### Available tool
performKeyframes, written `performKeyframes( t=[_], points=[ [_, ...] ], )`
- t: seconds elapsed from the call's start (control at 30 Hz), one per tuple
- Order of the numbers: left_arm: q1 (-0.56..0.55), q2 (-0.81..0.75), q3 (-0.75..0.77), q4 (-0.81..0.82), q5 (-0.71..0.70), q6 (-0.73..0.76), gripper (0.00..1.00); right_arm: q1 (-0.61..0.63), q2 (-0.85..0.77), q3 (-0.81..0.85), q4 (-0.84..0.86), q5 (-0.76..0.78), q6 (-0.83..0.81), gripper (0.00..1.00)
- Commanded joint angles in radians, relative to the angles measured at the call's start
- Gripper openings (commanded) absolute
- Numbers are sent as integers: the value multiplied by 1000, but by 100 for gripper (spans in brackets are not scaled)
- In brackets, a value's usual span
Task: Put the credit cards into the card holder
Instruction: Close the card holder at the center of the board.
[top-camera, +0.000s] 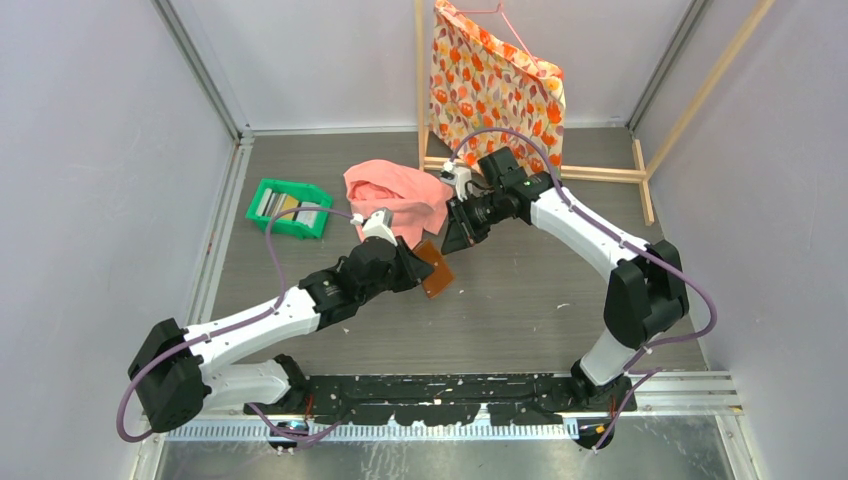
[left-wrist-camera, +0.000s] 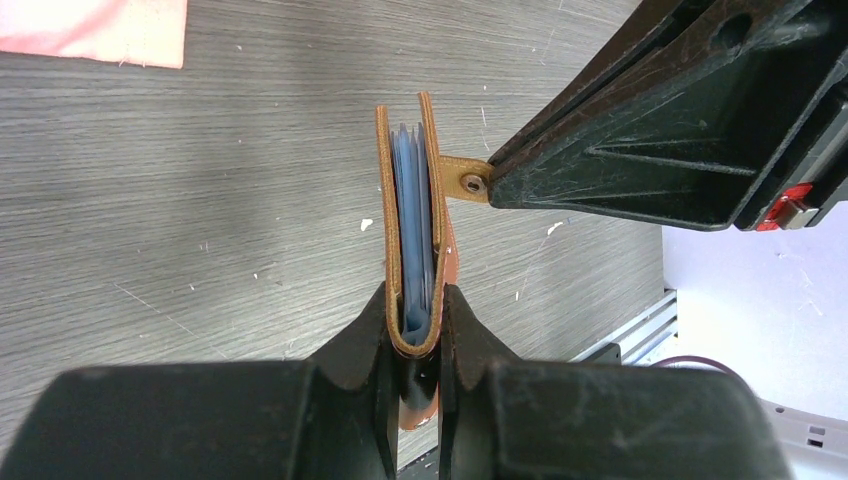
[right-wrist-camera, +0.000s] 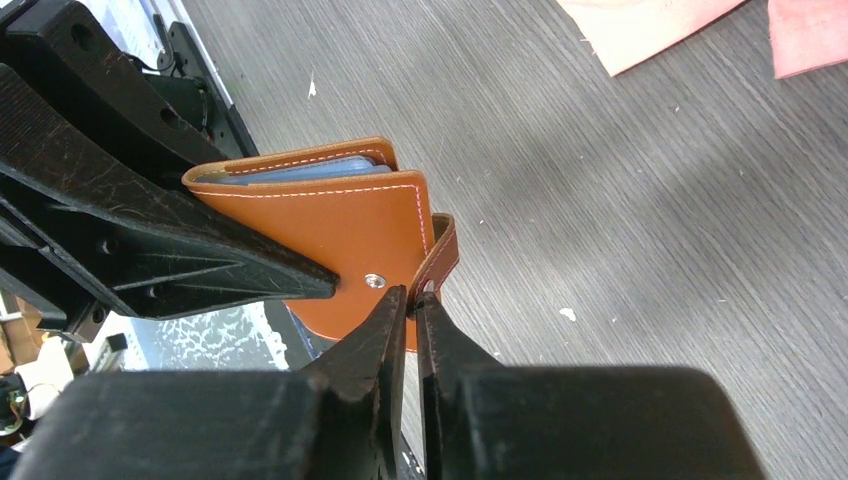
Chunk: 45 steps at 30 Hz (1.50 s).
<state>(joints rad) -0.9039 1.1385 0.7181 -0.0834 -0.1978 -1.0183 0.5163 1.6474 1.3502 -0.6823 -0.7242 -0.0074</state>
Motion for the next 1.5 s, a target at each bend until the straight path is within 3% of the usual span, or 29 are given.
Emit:
performKeyframes(
  t=[0.0,0.27,0.43,0.77,1.47],
  points=[
    [-5,-35,44,30,-2,-9,0,6,6,45,-3,-24,-17,15],
    [-5,-44,37,34,2,-16,0,6,9,46,-5,-21,-16,17],
    [-6,-44,36,33,1,-20,0,5,0,40,-5,-33,-20,1],
    [-6,-29,44,-12,-46,-53,0,37,-79,-28,18,-59,-62,1],
    [-5,2,56,-25,-57,-77,0,83,-49,-79,64,-45,-54,1]
  ],
)
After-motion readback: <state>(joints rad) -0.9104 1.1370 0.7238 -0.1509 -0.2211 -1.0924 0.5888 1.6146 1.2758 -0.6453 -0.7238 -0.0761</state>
